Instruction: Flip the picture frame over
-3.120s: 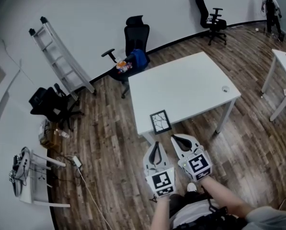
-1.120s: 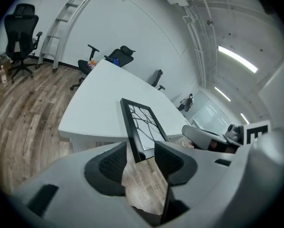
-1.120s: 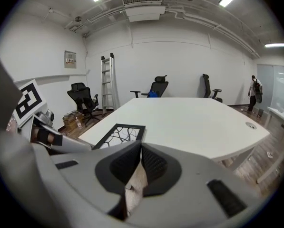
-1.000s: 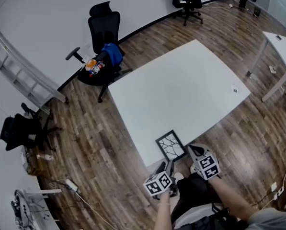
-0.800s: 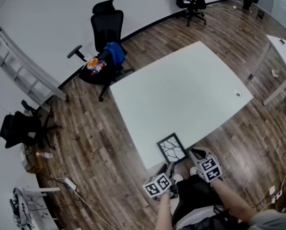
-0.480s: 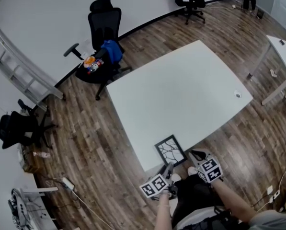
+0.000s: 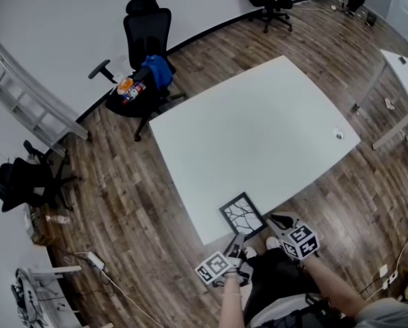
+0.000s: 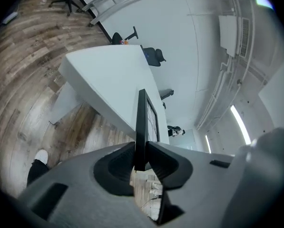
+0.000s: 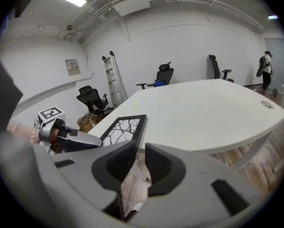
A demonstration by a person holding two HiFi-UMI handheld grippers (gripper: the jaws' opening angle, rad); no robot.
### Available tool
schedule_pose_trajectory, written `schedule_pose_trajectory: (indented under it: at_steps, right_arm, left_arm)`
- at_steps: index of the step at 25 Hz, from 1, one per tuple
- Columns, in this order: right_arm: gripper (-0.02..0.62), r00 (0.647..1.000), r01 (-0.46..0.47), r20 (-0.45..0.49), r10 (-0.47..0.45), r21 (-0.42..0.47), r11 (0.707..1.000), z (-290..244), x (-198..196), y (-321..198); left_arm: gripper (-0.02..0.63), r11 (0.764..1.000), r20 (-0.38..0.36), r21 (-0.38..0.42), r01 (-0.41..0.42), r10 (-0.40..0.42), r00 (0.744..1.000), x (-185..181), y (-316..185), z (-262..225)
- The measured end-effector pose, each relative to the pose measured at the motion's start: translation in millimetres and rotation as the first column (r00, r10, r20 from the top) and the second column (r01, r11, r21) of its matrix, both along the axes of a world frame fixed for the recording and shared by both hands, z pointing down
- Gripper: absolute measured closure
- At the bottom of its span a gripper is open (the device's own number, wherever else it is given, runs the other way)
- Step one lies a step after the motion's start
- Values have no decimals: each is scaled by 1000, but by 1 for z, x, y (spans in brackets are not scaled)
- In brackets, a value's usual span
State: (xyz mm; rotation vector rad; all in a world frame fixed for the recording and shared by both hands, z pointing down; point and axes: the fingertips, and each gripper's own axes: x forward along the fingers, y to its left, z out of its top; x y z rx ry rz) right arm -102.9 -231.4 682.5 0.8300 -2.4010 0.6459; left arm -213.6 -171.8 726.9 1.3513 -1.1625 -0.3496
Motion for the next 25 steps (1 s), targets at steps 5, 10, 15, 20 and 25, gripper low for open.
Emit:
schedule_pose_trajectory:
  at_steps: [5, 10, 15, 20, 25]
  right_arm:
    - [443, 996, 4, 91, 7, -118, 993, 1, -4, 6]
    - [442, 977, 7, 210, 43, -228, 974, -6, -11, 6]
    - [433, 952, -26, 277, 127, -342, 940, 0, -15, -4]
    - [432, 909, -29, 349, 227, -491, 871, 12, -23, -5]
    - [428, 840, -8, 417, 346, -629, 777, 17, -35, -5]
  left_arm:
    - [526, 982, -294, 157, 105, -55, 954, 18, -18, -20]
    - [529, 977, -439, 132, 169, -95, 894, 23, -16, -24]
    - [532, 972, -521, 91, 217, -139, 842, 22, -8, -23]
    - [532, 975, -538, 100, 201, -117, 835, 21, -8, -28]
    - [534, 974, -538, 123, 189, -95, 838, 21, -6, -31]
